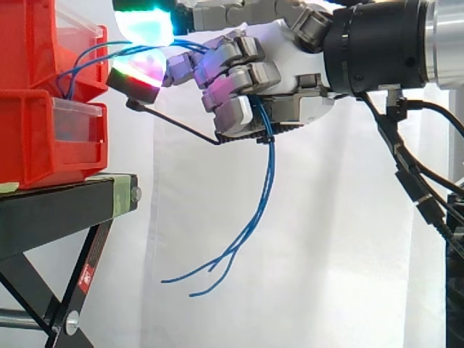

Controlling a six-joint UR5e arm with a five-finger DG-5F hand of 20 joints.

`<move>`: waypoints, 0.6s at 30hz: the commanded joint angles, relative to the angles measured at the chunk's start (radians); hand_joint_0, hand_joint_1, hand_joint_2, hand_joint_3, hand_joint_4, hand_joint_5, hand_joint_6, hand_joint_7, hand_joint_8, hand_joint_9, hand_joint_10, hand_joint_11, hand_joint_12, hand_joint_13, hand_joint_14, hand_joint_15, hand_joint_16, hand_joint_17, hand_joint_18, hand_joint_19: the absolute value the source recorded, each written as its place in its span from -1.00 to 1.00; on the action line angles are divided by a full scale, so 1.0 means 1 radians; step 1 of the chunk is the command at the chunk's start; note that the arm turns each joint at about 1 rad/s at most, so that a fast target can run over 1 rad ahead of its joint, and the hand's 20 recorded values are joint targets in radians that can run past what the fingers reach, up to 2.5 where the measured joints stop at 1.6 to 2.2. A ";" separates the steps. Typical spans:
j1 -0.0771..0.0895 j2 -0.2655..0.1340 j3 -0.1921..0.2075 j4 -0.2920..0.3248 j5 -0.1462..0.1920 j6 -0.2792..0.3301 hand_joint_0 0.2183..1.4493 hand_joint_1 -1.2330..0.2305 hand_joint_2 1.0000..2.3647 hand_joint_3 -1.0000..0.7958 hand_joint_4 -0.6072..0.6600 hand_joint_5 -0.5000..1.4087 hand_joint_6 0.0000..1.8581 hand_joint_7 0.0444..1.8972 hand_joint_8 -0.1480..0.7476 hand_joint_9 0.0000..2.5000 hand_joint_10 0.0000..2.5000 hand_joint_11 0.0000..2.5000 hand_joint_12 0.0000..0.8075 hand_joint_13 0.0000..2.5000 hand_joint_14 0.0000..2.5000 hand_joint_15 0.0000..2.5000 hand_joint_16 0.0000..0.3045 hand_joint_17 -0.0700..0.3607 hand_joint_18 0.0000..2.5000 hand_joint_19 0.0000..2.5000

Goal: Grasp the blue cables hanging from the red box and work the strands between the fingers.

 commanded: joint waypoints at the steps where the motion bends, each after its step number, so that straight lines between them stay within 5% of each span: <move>1: 0.000 0.000 0.000 0.011 0.009 -0.010 0.50 -0.07 -0.98 0.24 0.36 0.09 -0.99 0.50 0.43 0.48 1.00 1.00 0.69 0.58 1.00 0.31 0.48 0.11 1.00 -0.31; 5: 0.003 0.000 0.000 0.011 0.013 -0.010 0.58 -0.10 -0.98 0.27 0.28 0.12 -1.00 0.58 0.43 0.48 1.00 1.00 0.69 0.58 1.00 0.31 0.48 0.11 1.00 -0.31; 6: 0.003 0.001 0.000 0.011 0.015 -0.010 0.60 -0.12 -0.98 0.27 0.25 0.06 -0.80 0.51 0.43 0.48 1.00 1.00 0.69 0.58 1.00 0.31 0.48 0.11 1.00 -0.31; 7: 0.003 0.000 0.000 0.011 0.015 -0.010 0.60 -0.14 -0.98 0.28 0.22 -0.11 -0.33 0.28 0.43 0.48 1.00 1.00 0.69 0.58 1.00 0.31 0.48 0.11 1.00 -0.31; 11: 0.003 0.000 0.000 0.011 0.015 -0.010 0.55 -0.28 -0.99 0.34 0.17 -0.39 0.29 0.07 0.43 0.48 1.00 1.00 0.69 0.58 1.00 0.31 0.48 0.11 1.00 -0.31; 14: 0.003 0.001 0.000 0.011 0.016 -0.010 0.48 -0.36 -0.99 0.37 0.16 -0.47 0.45 0.05 0.43 0.48 1.00 1.00 0.69 0.58 1.00 0.31 0.48 0.11 1.00 -0.31; 18: 0.003 0.000 0.000 0.010 0.016 -0.010 0.09 -0.37 -0.99 0.09 0.26 -0.49 0.49 -0.02 0.43 0.48 1.00 1.00 0.69 0.58 1.00 0.31 0.48 0.11 1.00 -0.31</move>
